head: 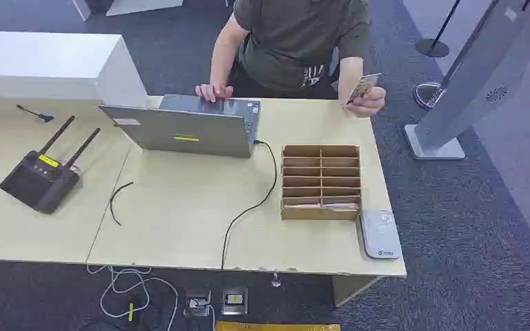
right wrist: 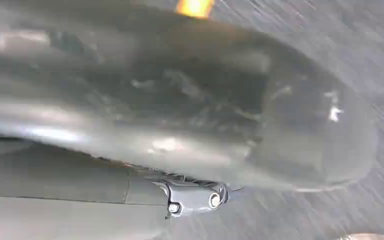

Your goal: Pass the card to the sensor for recognition and then transmit it.

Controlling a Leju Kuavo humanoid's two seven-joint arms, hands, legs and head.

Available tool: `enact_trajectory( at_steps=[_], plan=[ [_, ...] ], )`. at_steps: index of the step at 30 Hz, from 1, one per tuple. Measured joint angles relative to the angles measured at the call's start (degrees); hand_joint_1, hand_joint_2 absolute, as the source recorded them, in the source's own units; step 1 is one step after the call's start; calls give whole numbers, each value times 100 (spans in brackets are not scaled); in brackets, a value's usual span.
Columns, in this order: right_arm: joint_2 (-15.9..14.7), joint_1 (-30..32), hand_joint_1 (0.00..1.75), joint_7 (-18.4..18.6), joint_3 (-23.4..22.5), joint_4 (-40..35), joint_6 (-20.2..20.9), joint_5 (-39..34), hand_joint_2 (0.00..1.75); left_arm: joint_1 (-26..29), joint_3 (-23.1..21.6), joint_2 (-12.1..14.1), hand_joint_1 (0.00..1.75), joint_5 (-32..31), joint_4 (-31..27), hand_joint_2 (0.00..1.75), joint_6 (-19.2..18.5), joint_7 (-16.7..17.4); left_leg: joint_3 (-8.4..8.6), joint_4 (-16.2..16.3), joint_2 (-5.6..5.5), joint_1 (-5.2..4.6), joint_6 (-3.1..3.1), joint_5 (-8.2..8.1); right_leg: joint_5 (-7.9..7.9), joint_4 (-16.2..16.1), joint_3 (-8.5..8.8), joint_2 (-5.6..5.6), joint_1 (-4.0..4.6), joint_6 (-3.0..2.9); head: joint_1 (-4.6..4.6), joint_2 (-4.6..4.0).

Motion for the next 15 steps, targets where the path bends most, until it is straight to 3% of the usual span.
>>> enact_trajectory(
  at_steps=[4, 7, 15],
  plan=[
    [-746, 76, 0, -906, -338, 167, -2, -717, 0, 1, 0, 4, 0, 142, 0, 0, 15, -17, -2, 0, 3, -22, 22, -4, 4, -1, 0, 0, -20, 13, 0, 0],
    [-1283, 32, 0, -1350, -527, 223, -4, -978, 0, -2, 0, 7, 0, 175, 0, 0, 20, -37, -12, 0, 10, -24, 33, -5, 13, -6, 3, 4, -23, 27, 0, 0],
    [-2682, -740, 0, -1527, -717, 267, -2, -790, 0, -7, 0, -13, 0, 212, 2, 0, 20, -151, -17, 1, 15, -58, 77, 21, 37, -7, -1, 7, -56, 65, 0, 0]
  ],
)
